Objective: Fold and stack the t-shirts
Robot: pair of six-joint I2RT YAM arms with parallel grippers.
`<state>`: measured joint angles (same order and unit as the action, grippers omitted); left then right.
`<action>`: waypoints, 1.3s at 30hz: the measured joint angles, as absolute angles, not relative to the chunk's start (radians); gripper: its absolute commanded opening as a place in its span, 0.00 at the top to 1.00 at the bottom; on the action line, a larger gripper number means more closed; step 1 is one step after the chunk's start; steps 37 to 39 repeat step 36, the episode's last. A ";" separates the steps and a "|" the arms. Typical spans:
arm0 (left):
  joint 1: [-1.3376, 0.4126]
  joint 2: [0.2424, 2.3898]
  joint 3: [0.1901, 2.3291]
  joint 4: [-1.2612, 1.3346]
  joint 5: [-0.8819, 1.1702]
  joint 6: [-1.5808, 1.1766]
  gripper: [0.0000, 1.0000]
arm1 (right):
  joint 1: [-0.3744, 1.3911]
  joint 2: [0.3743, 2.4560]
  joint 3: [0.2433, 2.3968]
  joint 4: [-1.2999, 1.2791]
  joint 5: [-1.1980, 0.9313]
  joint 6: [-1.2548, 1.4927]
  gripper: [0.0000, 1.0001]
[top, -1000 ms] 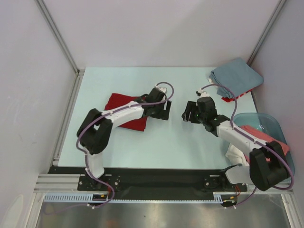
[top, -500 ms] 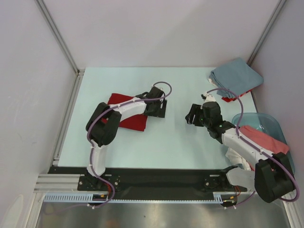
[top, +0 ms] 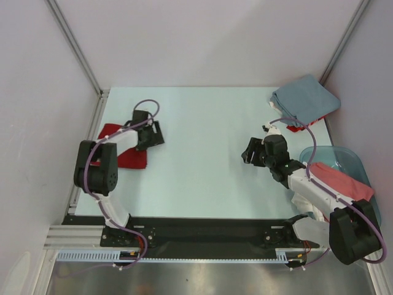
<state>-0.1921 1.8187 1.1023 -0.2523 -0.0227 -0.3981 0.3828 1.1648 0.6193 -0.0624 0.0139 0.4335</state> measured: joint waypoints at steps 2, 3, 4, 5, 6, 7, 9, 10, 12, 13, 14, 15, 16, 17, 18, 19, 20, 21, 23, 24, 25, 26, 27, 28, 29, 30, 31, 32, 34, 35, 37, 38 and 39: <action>-0.113 1.789 1.068 -0.251 -0.030 -0.391 0.14 | 0.382 1.160 0.606 -0.056 0.013 0.434 0.35; -0.087 1.774 1.051 -0.250 -0.037 -0.390 0.13 | 0.382 1.158 0.599 -0.054 0.012 0.434 0.35; -0.075 1.753 1.030 -0.244 -0.040 -0.390 0.12 | 0.382 1.155 0.590 -0.050 0.011 0.435 0.34; -0.075 1.729 1.005 -0.239 -0.041 -0.390 0.11 | 0.382 1.153 0.579 -0.039 0.009 0.435 0.32; -0.086 1.708 0.987 -0.237 -0.040 -0.391 0.09 | 0.382 1.152 0.568 -0.028 0.003 0.435 0.30; -0.107 1.682 0.967 -0.232 -0.041 -0.391 0.07 | 0.382 1.152 0.556 -0.015 -0.004 0.435 0.27; -0.176 1.629 0.938 -0.220 -0.041 -0.392 0.00 | 0.382 1.151 0.532 0.005 -0.012 0.434 0.19; -0.220 1.600 0.927 -0.210 -0.046 -0.393 0.00 | 0.383 1.148 0.517 0.016 -0.012 0.434 0.15; -0.308 1.533 0.898 -0.189 -0.054 -0.405 0.00 | 0.400 1.129 0.482 0.041 0.011 0.430 0.04; -0.349 1.491 0.875 -0.178 -0.061 -0.412 0.00 | 0.414 1.112 0.460 0.055 0.029 0.426 0.02; -0.380 1.450 0.853 -0.167 -0.067 -0.419 0.00 | 0.432 1.094 0.440 0.070 0.047 0.422 0.00; -0.415 1.397 0.821 -0.156 -0.074 -0.426 0.00 | 0.448 1.081 0.428 0.079 0.066 0.421 0.00; -0.440 1.348 0.789 -0.142 -0.082 -0.433 0.00 | 0.467 1.066 0.418 0.087 0.088 0.416 0.00; -0.467 1.291 0.749 -0.115 -0.093 -0.441 0.00 | 0.483 1.053 0.413 0.097 0.104 0.411 0.00; -0.489 1.235 0.708 -0.095 -0.103 -0.447 0.00 | 0.496 1.043 0.410 0.109 0.112 0.407 0.00; -0.511 1.184 0.665 -0.072 -0.113 -0.453 0.00 | 0.504 1.034 0.409 0.121 0.115 0.404 0.00; -0.528 1.135 0.622 -0.047 -0.126 -0.455 0.00 | 0.508 1.029 0.410 0.135 0.116 0.402 0.00; -0.542 1.092 0.582 -0.027 -0.131 -0.456 0.00 | 0.508 1.026 0.410 0.144 0.115 0.402 0.01; -0.555 1.018 0.510 -0.001 -0.139 -0.455 0.00 | 0.508 1.026 0.410 0.148 0.105 0.397 0.03; -0.556 0.987 0.482 0.006 -0.140 -0.454 0.00 | 0.508 1.026 0.410 0.146 0.100 0.393 0.03; -0.557 0.963 0.459 0.013 -0.143 -0.453 0.00 | 0.508 1.026 0.410 0.146 0.097 0.390 0.02; -0.558 0.933 0.431 0.030 -0.146 -0.451 0.00 | 0.508 1.023 0.410 0.146 0.096 0.389 0.03; -0.558 0.905 0.402 0.049 -0.146 -0.448 0.00 | 0.508 1.018 0.410 0.145 0.093 0.387 0.02; -0.558 0.875 0.372 0.070 -0.147 -0.444 0.00 | 0.508 1.009 0.410 0.145 0.091 0.385 0.02; -0.558 0.847 0.349 0.075 -0.147 -0.442 0.00 | 0.508 0.998 0.410 0.145 0.089 0.383 0.00; -0.559 0.823 0.336 0.072 -0.146 -0.437 0.00 | 0.508 0.985 0.410 0.145 0.089 0.382 0.00; -0.559 0.805 0.329 0.076 -0.146 -0.434 0.00 | 0.508 0.972 0.410 0.145 0.089 0.382 0.00; -0.559 0.791 0.327 0.086 -0.146 -0.432 0.00 | 0.508 0.960 0.409 0.145 0.089 0.381 0.00; -0.559 0.761 0.321 0.115 -0.144 -0.428 0.00 | 0.508 0.941 0.406 0.148 0.089 0.380 0.00; -0.559 0.752 0.320 0.129 -0.142 -0.426 0.00 | 0.508 0.935 0.405 0.147 0.089 0.379 0.01; -0.559 0.750 0.320 0.142 -0.136 -0.425 0.00 | 0.508 0.933 0.405 0.148 0.089 0.379 0.00; -0.559 0.750 0.320 0.142 -0.136 -0.425 0.00 | 0.508 0.933 0.405 0.148 0.089 0.379 0.00; -0.559 0.750 0.320 0.142 -0.136 -0.425 0.00 | 0.508 0.933 0.405 0.148 0.089 0.379 0.00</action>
